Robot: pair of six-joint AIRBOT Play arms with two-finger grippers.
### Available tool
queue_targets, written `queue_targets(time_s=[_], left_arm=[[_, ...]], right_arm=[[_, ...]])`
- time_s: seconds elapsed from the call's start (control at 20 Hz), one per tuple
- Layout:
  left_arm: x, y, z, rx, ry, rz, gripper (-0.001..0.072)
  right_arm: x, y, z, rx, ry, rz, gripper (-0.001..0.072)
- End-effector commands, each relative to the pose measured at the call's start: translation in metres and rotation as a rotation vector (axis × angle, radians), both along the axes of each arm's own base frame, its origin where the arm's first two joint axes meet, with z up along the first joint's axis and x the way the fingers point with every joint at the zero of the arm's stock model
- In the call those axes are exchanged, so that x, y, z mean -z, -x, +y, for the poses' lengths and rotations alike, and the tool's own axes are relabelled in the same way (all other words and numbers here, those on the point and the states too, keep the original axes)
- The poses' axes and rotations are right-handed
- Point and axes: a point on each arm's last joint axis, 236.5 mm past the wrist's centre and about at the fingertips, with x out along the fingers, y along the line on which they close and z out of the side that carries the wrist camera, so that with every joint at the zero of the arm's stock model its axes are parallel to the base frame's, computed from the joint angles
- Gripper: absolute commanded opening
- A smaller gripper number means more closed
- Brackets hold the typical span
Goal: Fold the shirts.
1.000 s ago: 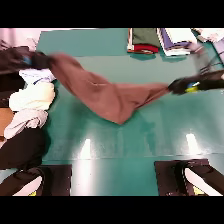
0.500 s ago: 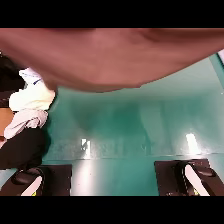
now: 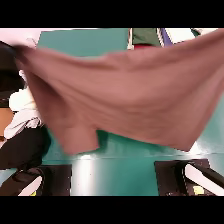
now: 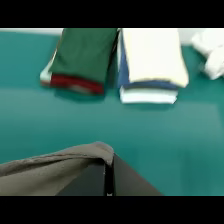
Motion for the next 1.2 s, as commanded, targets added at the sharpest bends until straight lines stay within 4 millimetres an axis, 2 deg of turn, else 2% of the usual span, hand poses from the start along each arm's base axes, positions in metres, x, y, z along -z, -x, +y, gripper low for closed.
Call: queue_targets(time_s=[0.0, 0.05, 0.15, 0.25, 0.3, 0.35, 0.4, 0.5, 0.55, 0.6, 0.65, 0.7, 0.8, 0.95, 1.05, 1.15], left_arm=[[0.152, -0.031, -0.015, 0.01, -0.022, 0.331, 0.0035], [0.187, -0.042, -0.016, -0.002, -0.028, 0.371, 0.0034], [0.234, -0.064, -0.016, -0.022, -0.042, 0.405, 0.0034], [0.255, -0.085, -0.018, -0.036, -0.042, 0.392, 0.0036], [0.256, -0.091, -0.018, -0.044, -0.035, 0.376, 0.019], [0.251, -0.098, -0.017, -0.049, -0.032, 0.348, 0.0506], [0.243, -0.102, -0.013, -0.058, -0.03, 0.339, 0.054], [0.225, -0.105, 0.013, -0.102, -0.034, 0.353, 0.054], [0.218, -0.101, 0.032, -0.138, -0.031, 0.375, 0.054], [0.218, -0.094, 0.05, -0.172, -0.027, 0.41, 0.054], [0.228, -0.081, 0.065, -0.198, -0.025, 0.478, 0.054], [0.241, -0.067, 0.071, -0.192, -0.027, 0.546, 0.054], [0.274, -0.04, 0.059, -0.123, 0.014, 0.65, 0.054], [0.32, -0.015, 0.024, -0.047, 0.149, 0.718, 0.054], [0.345, -0.003, 0.014, -0.043, 0.199, 0.75, 0.054], [0.359, -0.002, 0.01, -0.053, 0.23, 0.768, 0.054]], right_arm=[[0.119, -0.055, 0.013, -0.06, -0.079, 0.312, 0.0015], [0.156, -0.066, 0.018, -0.071, -0.086, 0.393, 0.0015], [0.218, -0.088, 0.03, -0.091, -0.097, 0.494, 0.0015], [0.255, -0.104, 0.045, -0.106, -0.114, 0.54, 0.0016], [0.265, -0.111, 0.051, -0.117, -0.121, 0.546, 0.0026], [0.268, -0.119, 0.056, -0.125, -0.127, 0.538, 0.0233], [0.267, -0.126, 0.057, -0.129, -0.124, 0.528, 0.0384], [0.246, -0.133, 0.055, -0.133, -0.118, 0.494, 0.0384], [0.234, -0.129, 0.053, -0.134, -0.112, 0.483, 0.0384], [0.225, -0.121, 0.053, -0.139, -0.108, 0.479, 0.0384], [0.221, -0.111, 0.051, -0.139, -0.103, 0.48, 0.0383], [0.221, -0.098, 0.05, -0.136, -0.108, 0.492, 0.0382], [0.23, -0.07, 0.062, -0.175, -0.146, 0.532, 0.0382], [0.246, -0.038, 0.087, -0.225, -0.249, 0.573, 0.0382], [0.255, -0.024, 0.097, -0.239, -0.275, 0.59, 0.0382], [0.26, -0.017, 0.106, -0.255, -0.269, 0.594, 0.0382]])
